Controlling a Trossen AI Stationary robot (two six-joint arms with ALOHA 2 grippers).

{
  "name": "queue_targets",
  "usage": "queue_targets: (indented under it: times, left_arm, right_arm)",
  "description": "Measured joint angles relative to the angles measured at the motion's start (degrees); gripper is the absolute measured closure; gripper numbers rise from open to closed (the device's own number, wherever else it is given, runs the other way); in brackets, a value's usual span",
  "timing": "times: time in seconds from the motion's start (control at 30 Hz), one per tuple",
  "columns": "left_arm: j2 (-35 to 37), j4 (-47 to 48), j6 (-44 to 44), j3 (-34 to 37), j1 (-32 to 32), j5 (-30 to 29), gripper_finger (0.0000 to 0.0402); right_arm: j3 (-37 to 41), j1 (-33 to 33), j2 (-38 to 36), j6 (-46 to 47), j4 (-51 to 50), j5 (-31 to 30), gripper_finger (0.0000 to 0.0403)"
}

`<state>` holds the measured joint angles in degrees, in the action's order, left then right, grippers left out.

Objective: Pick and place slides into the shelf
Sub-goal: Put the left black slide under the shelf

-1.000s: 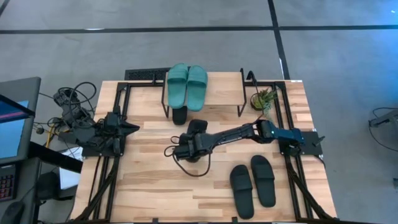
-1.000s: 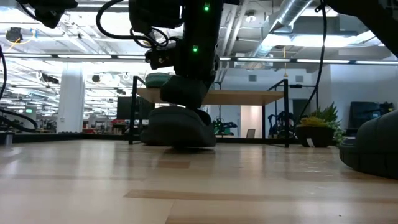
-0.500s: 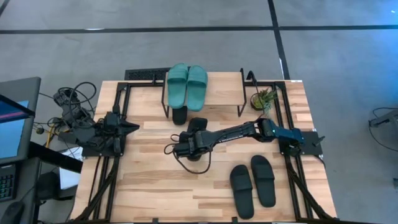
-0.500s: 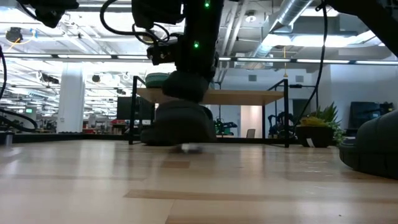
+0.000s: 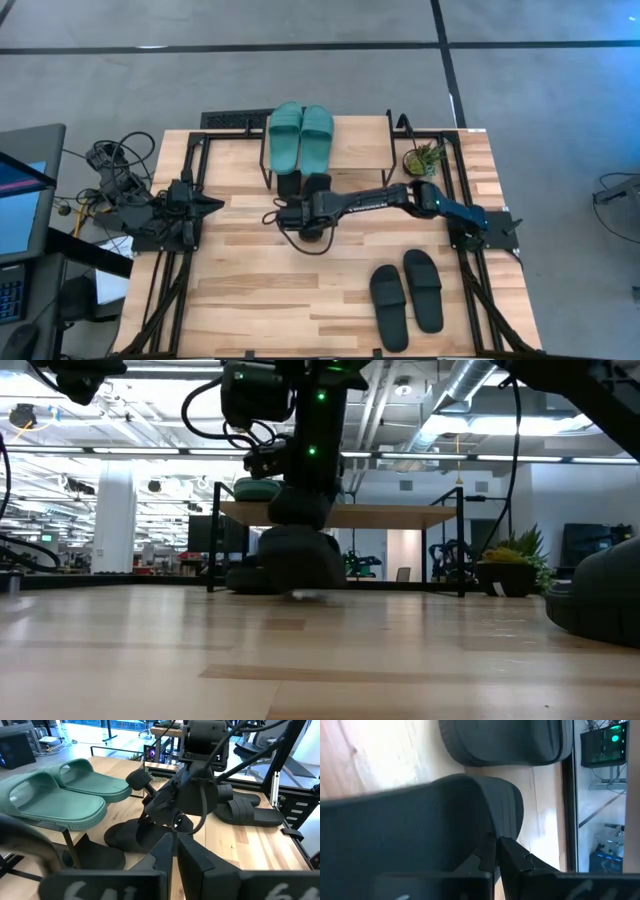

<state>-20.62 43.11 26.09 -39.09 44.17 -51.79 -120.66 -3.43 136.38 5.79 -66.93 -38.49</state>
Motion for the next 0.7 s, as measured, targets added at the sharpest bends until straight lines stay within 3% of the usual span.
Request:
queue_targets:
  times: [0.43,0.7]
  left_arm:
    - [0.00,0.04,0.04,0.00,0.00,-0.07,0.0388]
    - [0.00,0.07,0.09,0.00,0.01,-1.23,0.0388]
  right_arm:
    - [0.00,2.72,0.00,-5.42,2.79,5.51,0.0401]
    - [-0.02,3.16,0.00,-5.14,0.99,5.47,0.0356]
